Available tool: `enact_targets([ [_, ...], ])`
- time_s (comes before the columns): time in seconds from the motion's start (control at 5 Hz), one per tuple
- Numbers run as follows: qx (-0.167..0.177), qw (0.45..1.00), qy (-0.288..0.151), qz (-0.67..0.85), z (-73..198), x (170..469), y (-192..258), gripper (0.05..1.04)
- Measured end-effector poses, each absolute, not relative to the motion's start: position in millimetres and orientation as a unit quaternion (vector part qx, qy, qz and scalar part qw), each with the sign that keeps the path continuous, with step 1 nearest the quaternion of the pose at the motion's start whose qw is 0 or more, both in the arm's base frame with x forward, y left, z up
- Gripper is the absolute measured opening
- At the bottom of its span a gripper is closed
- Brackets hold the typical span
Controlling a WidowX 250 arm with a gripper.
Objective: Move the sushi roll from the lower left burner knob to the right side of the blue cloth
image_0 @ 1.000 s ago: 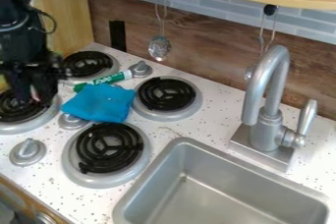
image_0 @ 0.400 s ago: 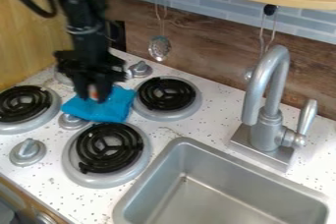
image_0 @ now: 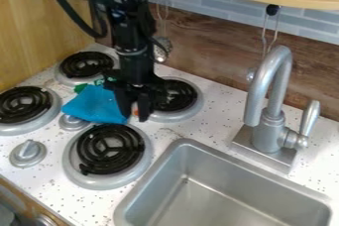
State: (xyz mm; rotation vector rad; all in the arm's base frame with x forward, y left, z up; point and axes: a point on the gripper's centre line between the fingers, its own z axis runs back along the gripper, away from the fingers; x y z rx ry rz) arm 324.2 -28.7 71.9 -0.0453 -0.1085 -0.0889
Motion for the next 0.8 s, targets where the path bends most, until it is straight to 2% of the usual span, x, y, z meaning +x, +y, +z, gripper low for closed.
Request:
enact_targets([
  [0.4, -0.021, 0.997, -0.023, -0.068, 40, 331, -35, 0.443],
  [0.6, -0.019, 0.997, -0.026, -0.072, 34, 338, -34, 0.443],
  [0.8, -0.019, 0.997, -0.028, -0.073, 34, 343, -35, 0.487],
])
